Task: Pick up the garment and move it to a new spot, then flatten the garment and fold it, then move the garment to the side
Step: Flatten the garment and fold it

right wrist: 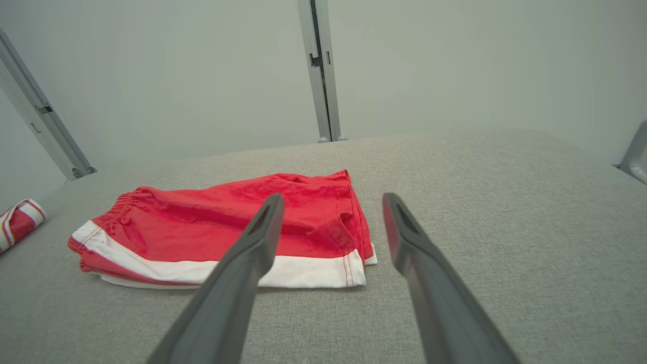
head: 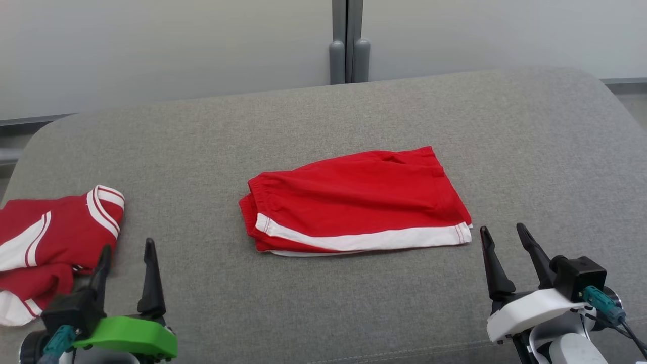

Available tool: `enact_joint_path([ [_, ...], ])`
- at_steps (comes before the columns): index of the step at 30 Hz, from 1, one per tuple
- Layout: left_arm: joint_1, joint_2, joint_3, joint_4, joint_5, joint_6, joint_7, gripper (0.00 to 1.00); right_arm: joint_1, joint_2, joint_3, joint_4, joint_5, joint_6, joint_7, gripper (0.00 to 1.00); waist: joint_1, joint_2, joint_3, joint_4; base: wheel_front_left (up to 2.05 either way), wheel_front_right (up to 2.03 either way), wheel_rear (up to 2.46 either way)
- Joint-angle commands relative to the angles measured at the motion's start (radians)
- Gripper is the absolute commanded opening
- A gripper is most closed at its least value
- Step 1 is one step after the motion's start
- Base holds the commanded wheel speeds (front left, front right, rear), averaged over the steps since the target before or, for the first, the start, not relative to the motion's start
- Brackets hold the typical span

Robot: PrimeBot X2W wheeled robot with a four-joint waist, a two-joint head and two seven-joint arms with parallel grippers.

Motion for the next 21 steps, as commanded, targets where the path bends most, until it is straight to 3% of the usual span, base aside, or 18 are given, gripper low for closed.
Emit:
enact_joint_path([
  [1,-0.022,-0.002,-0.007,-0.004,0.010,-0.008,0.009,1.00,-0.006,-0.005,0.000,-0.002,0.002,0.000,0.004,1.00,0.0000,0.0000,0.007,0.001,0.00,0.00,0.00],
  [14,-0.275,-0.100,-0.236,0.102,0.024,-0.141,0.236,1.00,-0.096,-0.031,0.032,0.058,0.024,0.000,0.041,1.00,0.0000,0.0000,0.161,-0.033,0.00,0.00,0.00],
  [21,-0.366,-0.129,-0.272,0.192,0.009,-0.156,0.338,1.00,-0.152,-0.052,0.075,0.137,0.035,0.000,0.054,1.00,0.0000,0.0000,0.230,-0.050,0.00,0.00,0.00],
])
